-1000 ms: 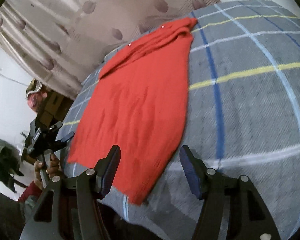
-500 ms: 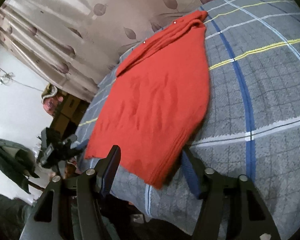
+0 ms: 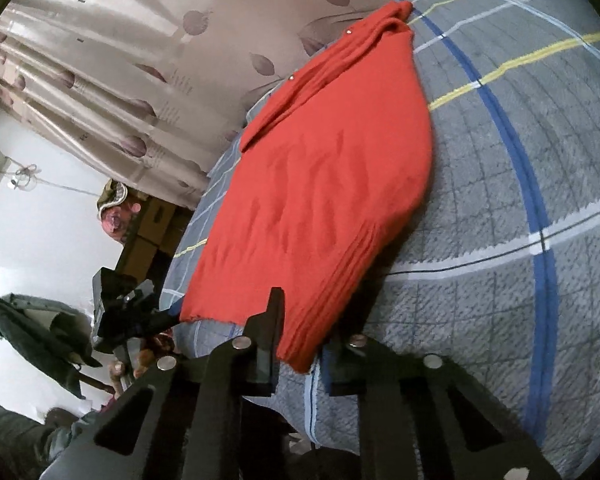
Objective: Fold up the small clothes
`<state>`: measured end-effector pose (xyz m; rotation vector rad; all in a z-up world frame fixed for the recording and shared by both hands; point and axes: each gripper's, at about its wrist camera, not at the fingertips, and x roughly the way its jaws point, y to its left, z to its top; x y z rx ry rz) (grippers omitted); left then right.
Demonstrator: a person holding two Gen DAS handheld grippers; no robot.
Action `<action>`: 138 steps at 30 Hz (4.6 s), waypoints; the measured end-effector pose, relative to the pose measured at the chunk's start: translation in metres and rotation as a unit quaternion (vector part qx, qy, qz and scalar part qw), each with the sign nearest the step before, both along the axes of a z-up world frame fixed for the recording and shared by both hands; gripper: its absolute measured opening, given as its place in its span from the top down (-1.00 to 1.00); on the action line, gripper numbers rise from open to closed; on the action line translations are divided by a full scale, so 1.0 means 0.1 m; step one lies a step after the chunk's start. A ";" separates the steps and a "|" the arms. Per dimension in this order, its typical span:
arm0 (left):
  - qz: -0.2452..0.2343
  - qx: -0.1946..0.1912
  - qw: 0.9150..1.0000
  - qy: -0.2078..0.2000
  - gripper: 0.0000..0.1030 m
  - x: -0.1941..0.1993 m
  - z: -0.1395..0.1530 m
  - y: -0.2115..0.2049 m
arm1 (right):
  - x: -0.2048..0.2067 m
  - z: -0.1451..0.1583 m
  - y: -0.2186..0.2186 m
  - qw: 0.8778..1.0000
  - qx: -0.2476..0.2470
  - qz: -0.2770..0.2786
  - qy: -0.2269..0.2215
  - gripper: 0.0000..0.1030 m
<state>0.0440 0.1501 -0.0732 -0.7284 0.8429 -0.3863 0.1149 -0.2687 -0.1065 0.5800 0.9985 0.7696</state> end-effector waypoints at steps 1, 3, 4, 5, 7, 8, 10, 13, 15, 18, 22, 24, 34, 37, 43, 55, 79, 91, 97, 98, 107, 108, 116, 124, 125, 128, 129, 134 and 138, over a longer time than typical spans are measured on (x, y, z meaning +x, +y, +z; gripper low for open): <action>-0.003 0.009 1.000 0.000 -0.74 0.01 0.02 -0.04 | 0.00 0.00 -0.01 1.000 0.002 -0.001 0.001 0.75; -0.020 -0.002 1.000 -0.001 -0.74 0.03 0.03 -0.09 | -0.02 0.00 -0.02 1.000 0.004 -0.003 -0.001 0.76; -0.025 -0.007 1.000 -0.001 -0.74 0.03 0.03 -0.11 | -0.03 0.00 -0.01 1.000 0.003 -0.002 -0.003 0.76; -0.032 -0.003 0.999 -0.001 -0.74 0.04 0.02 -0.16 | -0.04 0.00 0.00 1.000 0.000 -0.001 -0.005 0.76; -0.039 0.017 0.999 -0.006 -0.74 0.06 0.03 -0.22 | -0.04 0.00 -0.01 1.000 0.003 -0.002 -0.004 0.76; -0.045 0.013 0.999 -0.015 -0.74 0.06 0.03 -0.23 | -0.03 -0.01 -0.01 1.000 0.008 -0.004 -0.002 0.76; -0.046 0.003 0.999 -0.019 -0.74 0.09 0.03 -0.23 | -0.02 -0.03 -0.03 1.000 0.016 -0.013 0.001 0.77; -0.041 0.004 0.999 -0.017 -0.66 0.10 0.03 -0.21 | -0.04 -0.02 -0.02 1.000 0.003 -0.020 0.003 0.77; -0.036 0.011 0.999 -0.013 -0.57 0.10 0.02 -0.20 | -0.06 -0.01 0.00 0.999 -0.008 -0.038 0.008 0.77; -0.027 0.014 0.999 -0.010 -0.45 0.10 0.01 -0.18 | -0.10 0.01 0.03 0.998 -0.027 -0.059 0.004 0.77; -0.022 0.016 1.000 -0.006 -0.25 0.11 -0.03 -0.15 | -0.10 -0.02 -0.03 0.998 -0.005 -0.063 0.007 0.85; -0.020 0.027 0.999 -0.004 -0.13 0.13 -0.04 -0.16 | -0.10 -0.05 -0.11 0.998 0.025 -0.063 0.004 0.85; 0.014 0.117 0.993 0.009 0.87 0.13 -0.06 -0.22 | -0.03 0.01 0.08 0.999 -0.034 -0.023 0.010 0.94; 0.016 0.163 0.986 -0.002 0.87 0.11 0.00 -0.32 | -0.03 0.01 0.09 0.999 -0.032 -0.021 0.008 0.93; 0.015 0.224 0.974 -0.021 0.87 0.09 0.07 -0.46 | -0.03 0.03 0.06 1.000 -0.008 -0.023 0.012 0.93; 0.018 0.275 0.959 -0.057 0.87 0.09 0.28 -0.56 | 0.00 0.23 0.05 1.000 0.025 -0.016 -0.004 0.93; 0.039 0.228 0.970 -0.079 0.87 0.20 0.59 -0.38 | 0.05 0.55 0.05 0.998 0.052 -0.020 -0.026 0.92; 0.046 0.192 0.977 -0.083 0.87 0.29 0.71 -0.28 | 0.09 0.60 0.03 0.997 0.070 -0.031 -0.019 0.92; 0.056 0.180 0.978 -0.085 0.87 0.43 0.80 -0.19 | 0.20 0.73 0.09 0.996 0.080 -0.022 -0.025 0.92; 0.059 0.180 0.978 -0.086 0.87 0.46 0.82 -0.18 | 0.22 0.76 0.10 0.996 0.080 -0.020 -0.028 0.92; 0.072 0.181 0.975 -0.104 0.87 0.82 1.05 -0.06 | 0.63 1.08 0.18 0.996 0.065 -0.007 -0.056 0.92; 0.073 0.181 0.975 -0.108 0.87 0.87 1.08 -0.05 | 0.70 1.12 0.19 0.996 0.063 -0.006 -0.060 0.92; 0.080 0.193 0.971 -0.119 0.87 1.32 1.19 -0.01 | 1.23 1.33 0.27 0.996 0.041 -0.002 -0.081 0.92; 0.103 0.202 0.967 -0.116 0.87 1.83 1.15 0.08 | 1.83 1.34 0.37 0.996 0.030 0.000 -0.079 0.92; 0.106 0.204 0.966 -0.116 0.87 1.89 1.13 0.09 | 1.91 1.32 0.38 0.997 0.032 0.000 -0.075 0.92; 0.112 0.215 0.964 -0.114 0.87 2.06 1.08 0.08 | 2.13 1.25 0.42 0.997 0.027 -0.002 -0.067 0.92; 0.115 0.220 0.962 -0.115 0.87 2.13 1.07 0.08 | 2.20 1.22 0.44 0.998 0.026 -0.003 -0.064 0.92; 0.121 0.221 0.962 -0.104 0.87 2.40 0.97 0.10 | 2.50 1.06 0.46 0.998 0.031 -0.014 -0.046 0.92; 0.124 0.221 0.963 -0.092 0.87 2.60 0.87 0.13 | 2.69 0.94 0.46 0.999 0.034 -0.022 -0.036 0.92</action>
